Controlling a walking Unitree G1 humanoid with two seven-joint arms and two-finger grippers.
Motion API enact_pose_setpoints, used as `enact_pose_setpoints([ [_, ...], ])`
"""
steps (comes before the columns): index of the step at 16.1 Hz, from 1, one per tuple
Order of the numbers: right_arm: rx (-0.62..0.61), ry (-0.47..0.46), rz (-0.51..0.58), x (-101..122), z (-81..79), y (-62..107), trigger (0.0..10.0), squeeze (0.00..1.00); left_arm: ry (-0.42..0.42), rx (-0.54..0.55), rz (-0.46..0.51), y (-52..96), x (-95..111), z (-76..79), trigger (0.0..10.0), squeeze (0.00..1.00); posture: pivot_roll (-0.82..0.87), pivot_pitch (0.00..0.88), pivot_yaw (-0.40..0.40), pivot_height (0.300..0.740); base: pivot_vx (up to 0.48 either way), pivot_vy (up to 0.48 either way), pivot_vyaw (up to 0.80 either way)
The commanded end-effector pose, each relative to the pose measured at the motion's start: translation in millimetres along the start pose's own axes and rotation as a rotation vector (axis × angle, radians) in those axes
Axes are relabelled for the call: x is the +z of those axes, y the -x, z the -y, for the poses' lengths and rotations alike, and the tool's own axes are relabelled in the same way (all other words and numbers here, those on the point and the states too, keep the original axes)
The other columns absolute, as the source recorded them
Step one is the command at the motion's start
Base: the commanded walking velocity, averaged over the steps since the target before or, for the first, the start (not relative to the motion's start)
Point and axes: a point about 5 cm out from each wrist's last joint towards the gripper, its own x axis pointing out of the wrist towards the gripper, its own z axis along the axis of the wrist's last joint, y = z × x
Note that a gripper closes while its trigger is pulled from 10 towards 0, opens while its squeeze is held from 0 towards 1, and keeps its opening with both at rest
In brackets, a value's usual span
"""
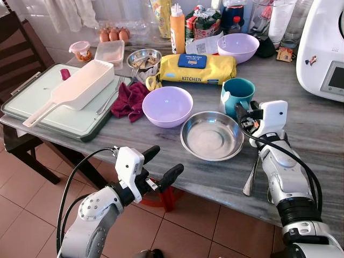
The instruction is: Setting the table
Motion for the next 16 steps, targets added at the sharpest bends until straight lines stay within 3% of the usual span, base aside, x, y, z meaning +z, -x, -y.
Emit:
enact_pose_setpoints([
  [1, -0.004, 0.005, 0.065, 14.5, 0.2, -3.0, 10.0, 1.0, -0.002, -0.003, -0.012, 3.3, -2.5, -0.5, 10.0, 0.0, 0.0, 0.139, 0.099, 0.74, 0.0, 0.0, 0.0],
  [9, -0.018, 0.04, 0.167, 37.7, -6.1, 10.4, 10.0, 1.0, -0.007, -0.012, -0.008, 0.9, 6.7, 2.2, 10.0, 0.0, -0.02, 0.138, 0.101, 0.74, 0.0, 0.0, 0.0],
  [16, 0.072, 0.031, 0.229, 54.5, -37.3, 24.9, 10.0, 1.0, -0.012, -0.001, 0.002, -2.2, 4.7, -0.7, 10.0, 0.0, -0.02, 0.127, 0.097, 0.74, 0.0, 0.0, 0.0],
])
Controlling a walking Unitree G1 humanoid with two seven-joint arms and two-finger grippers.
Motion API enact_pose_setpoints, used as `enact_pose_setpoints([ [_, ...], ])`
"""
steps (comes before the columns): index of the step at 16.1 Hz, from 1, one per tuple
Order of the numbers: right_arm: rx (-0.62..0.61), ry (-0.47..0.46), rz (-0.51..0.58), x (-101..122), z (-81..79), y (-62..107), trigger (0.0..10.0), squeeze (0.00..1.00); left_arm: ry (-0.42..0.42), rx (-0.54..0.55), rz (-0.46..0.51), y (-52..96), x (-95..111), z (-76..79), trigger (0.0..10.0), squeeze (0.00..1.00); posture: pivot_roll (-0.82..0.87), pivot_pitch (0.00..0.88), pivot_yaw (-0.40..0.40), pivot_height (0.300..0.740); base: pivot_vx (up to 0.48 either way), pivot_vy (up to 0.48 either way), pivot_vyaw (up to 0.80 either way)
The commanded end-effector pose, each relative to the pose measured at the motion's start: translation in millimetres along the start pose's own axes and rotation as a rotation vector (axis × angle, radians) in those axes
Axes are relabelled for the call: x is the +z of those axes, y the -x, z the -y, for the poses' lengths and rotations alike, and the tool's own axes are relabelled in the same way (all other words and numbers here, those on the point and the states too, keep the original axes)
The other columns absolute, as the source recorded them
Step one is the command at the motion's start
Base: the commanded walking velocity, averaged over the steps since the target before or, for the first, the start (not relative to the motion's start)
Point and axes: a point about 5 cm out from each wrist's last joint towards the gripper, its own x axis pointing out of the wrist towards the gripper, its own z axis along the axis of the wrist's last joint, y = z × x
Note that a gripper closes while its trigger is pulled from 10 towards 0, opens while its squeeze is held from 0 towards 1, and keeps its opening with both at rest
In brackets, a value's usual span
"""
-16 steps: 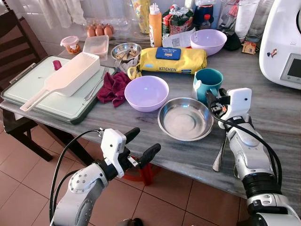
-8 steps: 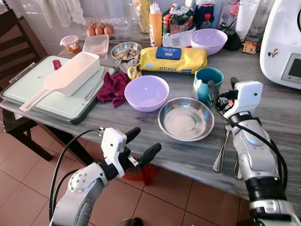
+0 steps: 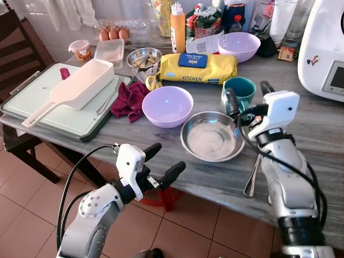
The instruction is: Setting the table
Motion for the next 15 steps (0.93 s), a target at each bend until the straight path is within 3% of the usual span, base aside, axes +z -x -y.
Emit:
enact_pose_setpoints([
  [1, 0.035, -0.01, -0.002, 1.3, -8.9, 3.2, 10.0, 1.0, -0.011, 0.014, -0.008, 1.4, -2.1, -2.9, 10.0, 0.0, -0.02, 0.126, 0.094, 0.74, 0.0, 0.0, 0.0],
  [4, 0.057, -0.028, -0.013, 0.9, -20.2, 8.2, 10.0, 1.0, -0.027, 0.041, -0.009, 0.7, -4.8, -6.5, 10.0, 0.0, -0.02, 0.123, 0.089, 0.74, 0.0, 0.0, 0.0],
  [6, 0.05, -0.047, -0.025, 1.2, -27.2, 11.5, 10.0, 1.0, -0.082, 0.153, 0.013, -1.6, -1.8, -18.9, 10.0, 0.0, -0.02, 0.12, 0.087, 0.74, 0.0, 0.0, 0.0],
  [7, 0.049, -0.047, -0.034, -0.8, -29.4, 12.3, 10.0, 0.0, -0.149, 0.283, 0.037, -2.7, 4.4, -29.7, 10.0, 0.0, -0.02, 0.117, 0.087, 0.74, 0.0, 0.0, 0.0],
  [11, 0.045, -0.04, -0.046, -0.5, -28.1, 12.8, 10.0, 0.0, -0.218, 0.436, 0.073, -5.3, 12.3, -38.9, 10.0, 0.0, -0.02, 0.113, 0.089, 0.74, 0.0, 0.0, 0.0],
  [13, 0.04, -0.024, -0.049, 0.7, -26.1, 11.2, 10.0, 0.0, -0.223, 0.457, 0.064, -7.9, 7.1, -37.1, 10.0, 0.0, -0.02, 0.113, 0.093, 0.74, 0.0, 0.0, 0.0],
  [15, 0.038, -0.009, -0.049, 1.1, -25.2, 10.6, 10.0, 0.0, -0.218, 0.459, 0.068, -10.9, 6.0, -34.0, 10.0, 0.0, -0.02, 0.11, 0.096, 0.74, 0.0, 0.0, 0.8],
])
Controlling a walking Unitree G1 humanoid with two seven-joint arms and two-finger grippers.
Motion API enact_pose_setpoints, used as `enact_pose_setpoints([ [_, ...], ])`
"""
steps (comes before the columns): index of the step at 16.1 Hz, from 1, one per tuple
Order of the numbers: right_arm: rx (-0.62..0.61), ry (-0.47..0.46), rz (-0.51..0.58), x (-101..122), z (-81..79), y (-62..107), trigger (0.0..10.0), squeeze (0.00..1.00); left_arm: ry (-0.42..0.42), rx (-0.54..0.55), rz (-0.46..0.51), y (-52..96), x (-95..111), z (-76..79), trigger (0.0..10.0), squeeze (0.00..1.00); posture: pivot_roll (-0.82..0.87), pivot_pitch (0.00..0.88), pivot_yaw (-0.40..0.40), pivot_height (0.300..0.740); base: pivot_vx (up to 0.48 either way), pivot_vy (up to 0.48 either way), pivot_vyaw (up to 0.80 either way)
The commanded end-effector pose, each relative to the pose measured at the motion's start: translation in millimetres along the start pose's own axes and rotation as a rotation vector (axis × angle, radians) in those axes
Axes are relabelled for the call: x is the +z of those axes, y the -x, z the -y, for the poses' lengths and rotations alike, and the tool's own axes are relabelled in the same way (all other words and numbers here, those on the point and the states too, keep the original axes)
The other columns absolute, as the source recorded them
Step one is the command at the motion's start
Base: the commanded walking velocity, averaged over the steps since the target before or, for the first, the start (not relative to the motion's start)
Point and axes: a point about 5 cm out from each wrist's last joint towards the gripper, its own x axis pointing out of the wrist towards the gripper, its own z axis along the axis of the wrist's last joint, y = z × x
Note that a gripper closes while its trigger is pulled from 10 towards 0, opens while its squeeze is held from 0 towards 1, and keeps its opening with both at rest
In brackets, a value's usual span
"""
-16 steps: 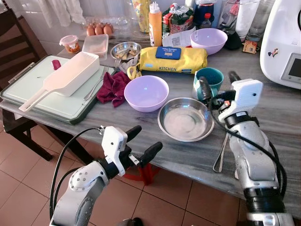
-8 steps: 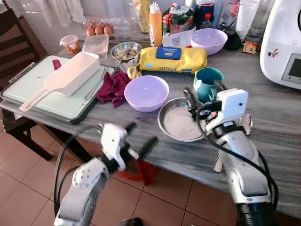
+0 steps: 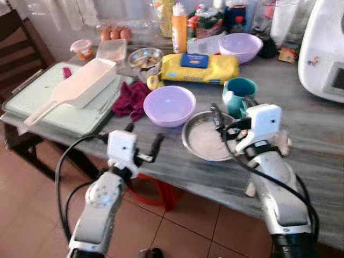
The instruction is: Setting the table
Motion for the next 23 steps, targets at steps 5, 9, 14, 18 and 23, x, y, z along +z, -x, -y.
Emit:
enact_pose_setpoints([
  [5, 0.007, 0.006, 0.029, 7.8, -5.7, -3.1, 10.0, 0.0, -0.047, 0.139, -0.018, -3.5, -3.7, -13.9, 10.0, 0.0, -0.03, 0.1, 0.1, 0.74, 0.0, 0.0, 0.8],
  [9, 0.046, 0.045, 0.062, 13.5, -14.4, -6.4, 10.0, 0.0, -0.132, 0.293, 0.015, -6.7, 3.1, -34.0, 10.0, 0.0, -0.03, 0.092, 0.097, 0.74, 0.0, 0.0, 0.8],
  [14, 0.078, 0.073, 0.065, 12.7, -19.3, -8.3, 10.0, 0.0, -0.213, 0.421, 0.001, -4.0, -0.2, -50.9, 10.0, 0.0, -0.03, 0.086, 0.088, 0.74, 0.0, 0.0, 0.8],
  [18, 0.098, 0.092, 0.075, 14.5, -22.8, -9.7, 10.0, 0.0, -0.273, 0.512, -0.023, 1.2, -5.9, -60.6, 10.0, 0.0, -0.03, 0.09, 0.083, 0.74, 0.0, 0.0, 0.8],
  [23, 0.128, 0.102, 0.079, 14.5, -28.5, -12.3, 10.0, 0.0, -0.271, 0.575, -0.045, 5.4, -11.7, -66.6, 10.0, 0.0, -0.03, 0.092, 0.062, 0.74, 0.0, 0.0, 0.8],
])
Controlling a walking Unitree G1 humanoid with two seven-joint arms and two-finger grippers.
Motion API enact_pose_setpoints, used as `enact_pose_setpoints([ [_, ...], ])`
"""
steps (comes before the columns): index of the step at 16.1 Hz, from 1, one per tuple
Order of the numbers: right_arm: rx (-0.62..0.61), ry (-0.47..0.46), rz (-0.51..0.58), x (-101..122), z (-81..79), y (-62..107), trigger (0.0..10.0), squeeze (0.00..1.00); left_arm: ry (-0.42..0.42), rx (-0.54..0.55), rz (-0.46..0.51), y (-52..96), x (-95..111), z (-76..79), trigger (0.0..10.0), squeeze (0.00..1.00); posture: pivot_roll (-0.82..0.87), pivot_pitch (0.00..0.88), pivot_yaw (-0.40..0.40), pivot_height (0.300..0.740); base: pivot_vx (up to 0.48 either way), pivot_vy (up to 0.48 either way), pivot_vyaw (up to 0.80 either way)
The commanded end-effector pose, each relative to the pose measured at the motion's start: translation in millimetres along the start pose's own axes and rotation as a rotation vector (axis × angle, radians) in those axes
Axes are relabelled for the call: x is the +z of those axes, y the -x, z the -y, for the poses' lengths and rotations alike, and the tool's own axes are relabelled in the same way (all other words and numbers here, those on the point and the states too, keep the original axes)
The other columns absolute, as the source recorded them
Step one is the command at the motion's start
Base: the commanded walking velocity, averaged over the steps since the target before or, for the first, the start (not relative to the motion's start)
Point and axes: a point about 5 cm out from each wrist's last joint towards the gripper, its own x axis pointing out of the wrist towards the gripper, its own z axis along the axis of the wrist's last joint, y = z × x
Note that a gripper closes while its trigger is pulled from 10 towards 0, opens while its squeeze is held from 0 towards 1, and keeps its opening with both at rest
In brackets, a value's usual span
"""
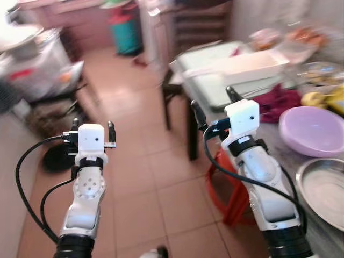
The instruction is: Setting the table
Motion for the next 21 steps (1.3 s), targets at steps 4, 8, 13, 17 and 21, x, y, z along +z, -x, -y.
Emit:
enact_pose_setpoints([
  [4, 0.039, -0.019, 0.005, 1.2, -2.7, -5.4, 10.0, 0.0, 0.014, 0.024, -0.035, 4.6, -8.6, 2.2, 10.0, 0.0, -0.02, 0.081, 0.009, 0.74, 0.0, 0.0, 0.2],
  [8, 0.058, -0.066, -0.063, -16.9, -9.5, -12.2, 10.0, 0.0, 0.016, 0.062, -0.19, 14.5, -42.2, -6.1, 10.0, 0.0, 0.01, 0.07, -0.009, 0.74, 0.0, 0.0, 0.0],
  [13, 0.005, -0.127, -0.224, -59.3, -10.8, -1.2, 10.0, 0.0, -0.018, 0.041, -0.326, 27.2, -80.8, -8.5, 10.0, 0.0, 0.02, 0.033, -0.053, 0.74, 0.0, 0.0, 0.0],
  [17, -0.099, -0.301, -0.394, -101.5, -11.3, 7.6, 10.0, 0.0, 0.017, -0.059, -0.513, 54.9, -119.4, 0.7, 10.0, 0.0, 0.04, 0.03, -0.055, 0.74, 0.0, 0.0, 0.0],
  [21, -0.046, -0.357, -0.594, -145.8, -27.1, 41.0, 10.0, 0.0, 0.019, -0.246, -0.647, 70.5, -139.1, 21.9, 10.0, 0.0, 0.04, 0.024, -0.026, 0.74, 0.0, 0.0, 0.0],
])
